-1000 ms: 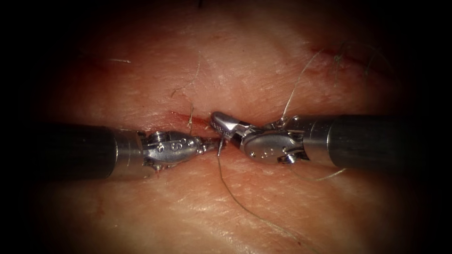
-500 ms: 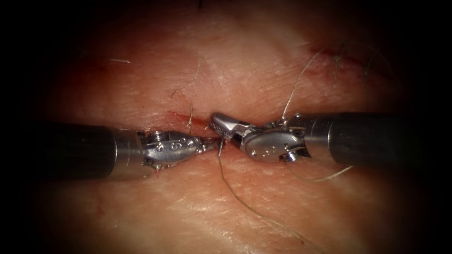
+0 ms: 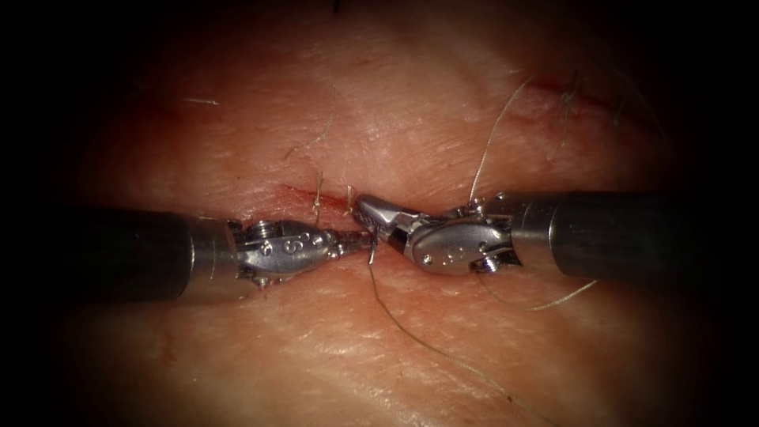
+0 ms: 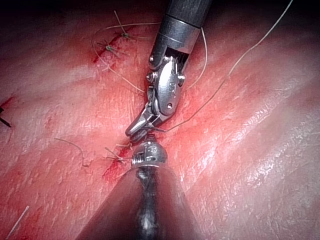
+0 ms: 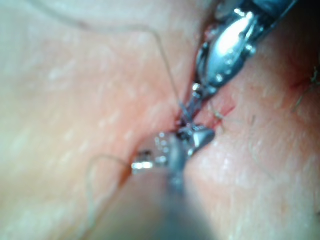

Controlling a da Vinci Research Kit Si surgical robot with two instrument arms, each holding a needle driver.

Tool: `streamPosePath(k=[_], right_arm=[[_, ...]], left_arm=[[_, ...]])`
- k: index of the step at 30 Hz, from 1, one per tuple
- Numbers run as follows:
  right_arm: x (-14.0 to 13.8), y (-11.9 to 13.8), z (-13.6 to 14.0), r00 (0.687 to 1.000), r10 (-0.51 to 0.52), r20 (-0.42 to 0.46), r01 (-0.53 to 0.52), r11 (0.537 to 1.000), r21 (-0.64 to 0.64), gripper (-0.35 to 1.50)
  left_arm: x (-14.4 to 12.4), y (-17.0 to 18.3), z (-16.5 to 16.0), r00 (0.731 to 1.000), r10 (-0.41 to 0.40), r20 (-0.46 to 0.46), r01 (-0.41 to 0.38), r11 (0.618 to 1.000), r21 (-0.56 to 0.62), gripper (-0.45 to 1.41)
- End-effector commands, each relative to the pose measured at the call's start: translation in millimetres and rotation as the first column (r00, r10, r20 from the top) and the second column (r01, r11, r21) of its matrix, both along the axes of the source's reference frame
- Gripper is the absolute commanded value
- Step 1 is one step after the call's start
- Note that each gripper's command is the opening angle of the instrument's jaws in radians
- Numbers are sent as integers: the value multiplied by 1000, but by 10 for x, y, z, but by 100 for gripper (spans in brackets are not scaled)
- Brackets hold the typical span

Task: Wound Closure

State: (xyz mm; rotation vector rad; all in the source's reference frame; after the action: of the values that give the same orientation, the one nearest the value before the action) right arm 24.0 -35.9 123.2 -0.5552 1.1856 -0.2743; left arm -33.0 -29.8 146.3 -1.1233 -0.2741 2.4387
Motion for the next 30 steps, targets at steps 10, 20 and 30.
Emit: streamPosePath(k=[10, 20, 30], right_arm=[[7, 6, -27, 1000, 27, -13, -27, 999, -22, -35], [4, 33, -66, 998, 42, -52, -44, 999, -23, -35], [-3, 48, -63, 995, 34, -96, -30, 999, 38, -35]], left_arm=[[-9, -6, 7, 1000, -2, -2, 2, 1000, 0, -18], [-9, -9, 13, 1000, 1, -8, -1, 1000, -4, -18], [-9, -9, 13, 1000, 1, -8, -1, 1000, -4, -18]])
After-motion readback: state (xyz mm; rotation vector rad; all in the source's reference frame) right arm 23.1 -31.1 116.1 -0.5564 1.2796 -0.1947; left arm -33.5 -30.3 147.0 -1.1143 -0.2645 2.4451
